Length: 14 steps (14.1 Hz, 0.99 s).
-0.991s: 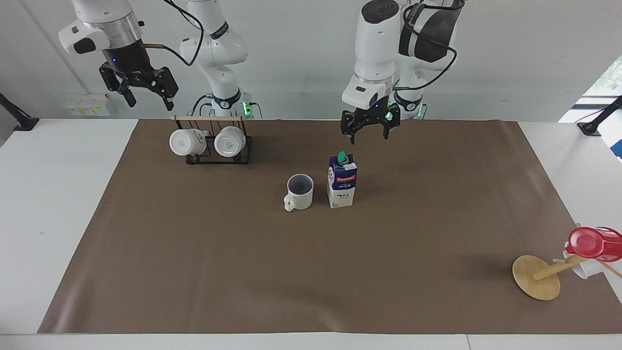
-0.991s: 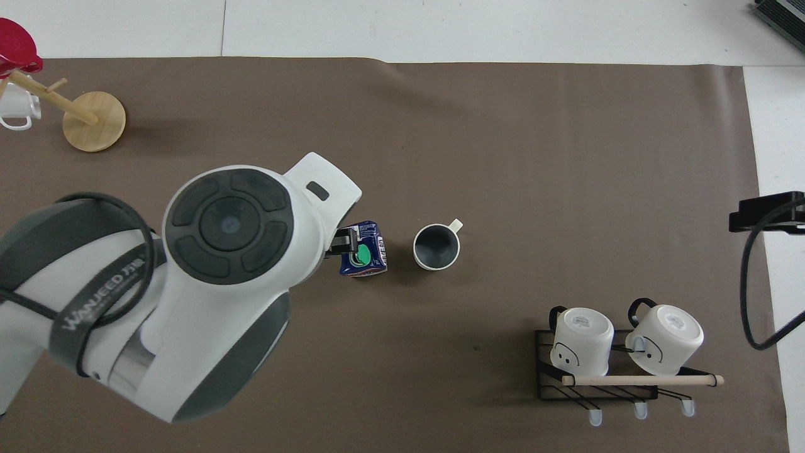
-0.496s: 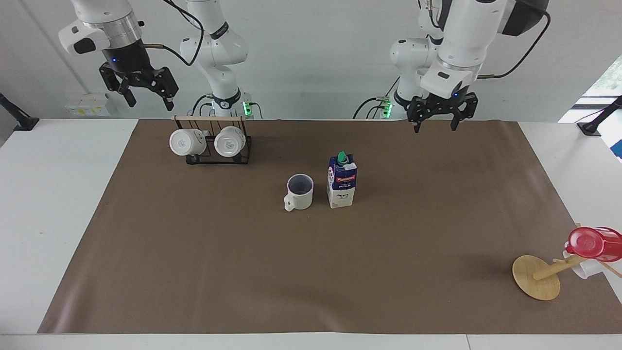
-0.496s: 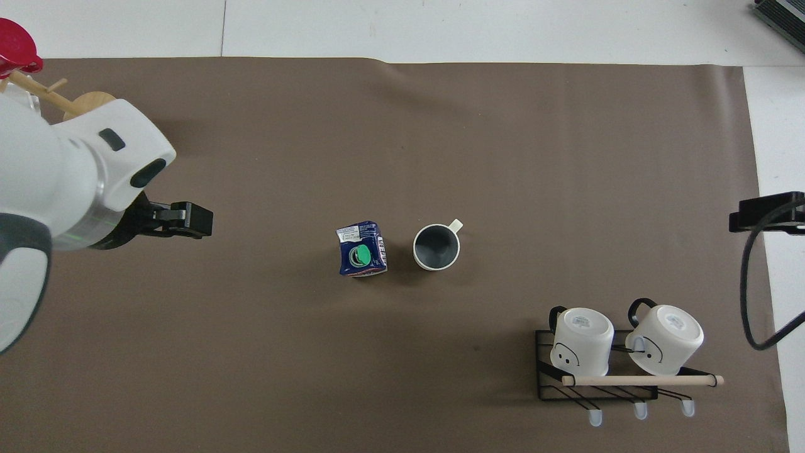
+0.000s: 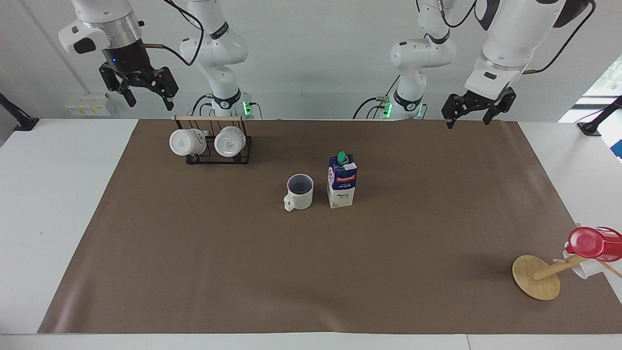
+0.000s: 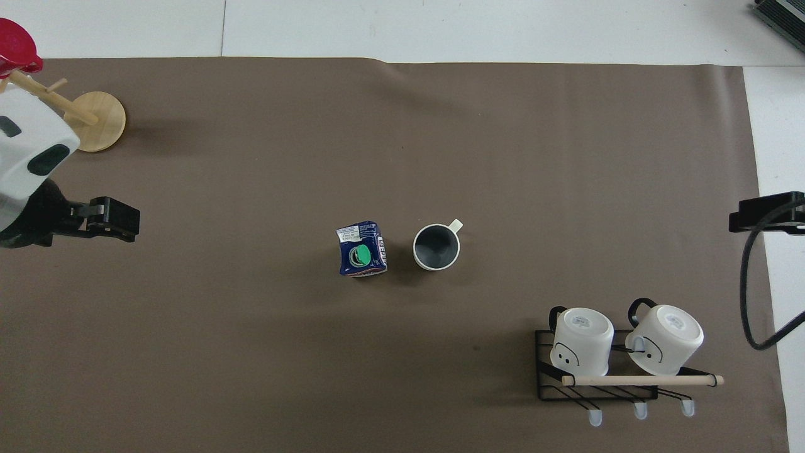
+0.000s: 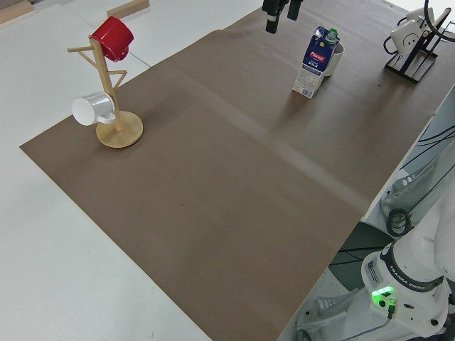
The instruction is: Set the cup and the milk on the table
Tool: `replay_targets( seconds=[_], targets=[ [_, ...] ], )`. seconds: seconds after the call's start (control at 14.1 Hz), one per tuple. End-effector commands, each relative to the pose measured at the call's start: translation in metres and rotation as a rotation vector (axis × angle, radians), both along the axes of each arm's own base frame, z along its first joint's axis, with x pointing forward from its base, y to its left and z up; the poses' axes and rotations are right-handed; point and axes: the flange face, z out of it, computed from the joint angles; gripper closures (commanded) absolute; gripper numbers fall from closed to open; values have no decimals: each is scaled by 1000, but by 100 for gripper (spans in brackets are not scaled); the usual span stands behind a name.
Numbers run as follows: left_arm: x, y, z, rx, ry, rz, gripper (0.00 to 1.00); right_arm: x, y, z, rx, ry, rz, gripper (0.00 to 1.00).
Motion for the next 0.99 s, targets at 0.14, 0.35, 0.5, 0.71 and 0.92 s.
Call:
replay_targets(
  seconds=[0.14,0.35,0.5,0.71,0.92],
  targets=[
    [-2,38,11,-101,32,-2,0,-1,-2,4,8,9,19,0],
    [-1,39,11,-152,34,10,0,-1,-2,4,8,9,19,0],
    [-2,31,11,-151,35,0,0,-1,-2,4,8,9,20,0],
    [-4,25,14,-150,26,-10,0,-1,-2,4,8,9,19,0],
    [-6,21,16,-148,24,-15,0,0,-2,3,7,11,20,0]
  ],
)
